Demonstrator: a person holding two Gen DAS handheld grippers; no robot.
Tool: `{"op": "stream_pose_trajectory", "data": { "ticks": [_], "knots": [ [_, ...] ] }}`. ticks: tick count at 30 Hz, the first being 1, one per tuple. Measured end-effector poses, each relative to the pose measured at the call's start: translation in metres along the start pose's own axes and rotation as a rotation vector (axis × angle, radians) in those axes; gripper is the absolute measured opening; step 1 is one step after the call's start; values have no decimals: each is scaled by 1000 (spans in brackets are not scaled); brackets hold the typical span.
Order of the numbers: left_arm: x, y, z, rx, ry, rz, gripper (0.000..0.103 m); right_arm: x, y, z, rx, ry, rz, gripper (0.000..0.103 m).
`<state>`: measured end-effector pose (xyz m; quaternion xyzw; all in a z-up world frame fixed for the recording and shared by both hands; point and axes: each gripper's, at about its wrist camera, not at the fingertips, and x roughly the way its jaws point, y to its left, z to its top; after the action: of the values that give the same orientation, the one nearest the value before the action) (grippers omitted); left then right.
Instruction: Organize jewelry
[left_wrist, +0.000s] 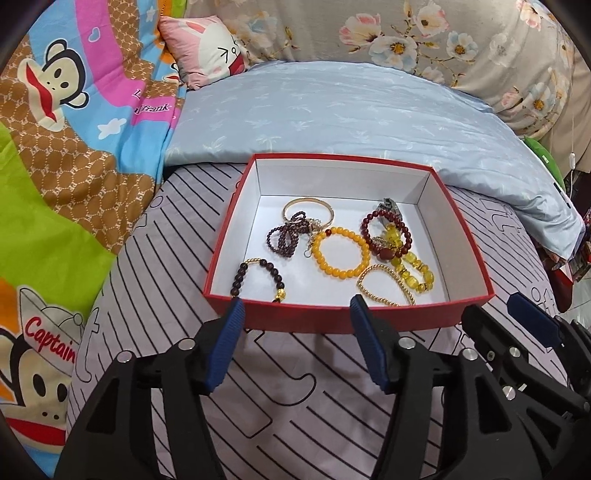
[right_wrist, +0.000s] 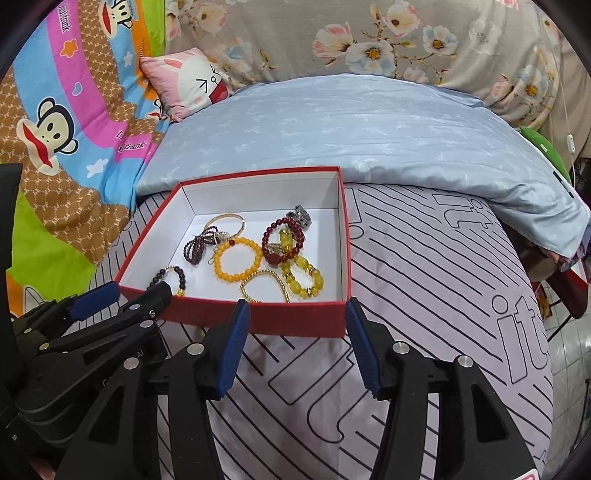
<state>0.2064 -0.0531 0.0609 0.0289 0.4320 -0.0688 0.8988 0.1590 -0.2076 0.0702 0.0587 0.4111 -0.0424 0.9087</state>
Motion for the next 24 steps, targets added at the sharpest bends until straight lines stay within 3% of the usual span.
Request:
{"op": "stream_pose_trajectory", "data": {
  "ticks": [7,24],
  "knots": [
    [-7,8,-6,-37,-1,8,67,-7,-3,-7,20,-10,-12,64],
    [-13,14,-9,-63,-9,52,90,-11,-6,-11,36,-19,-25,72]
  ]
}}
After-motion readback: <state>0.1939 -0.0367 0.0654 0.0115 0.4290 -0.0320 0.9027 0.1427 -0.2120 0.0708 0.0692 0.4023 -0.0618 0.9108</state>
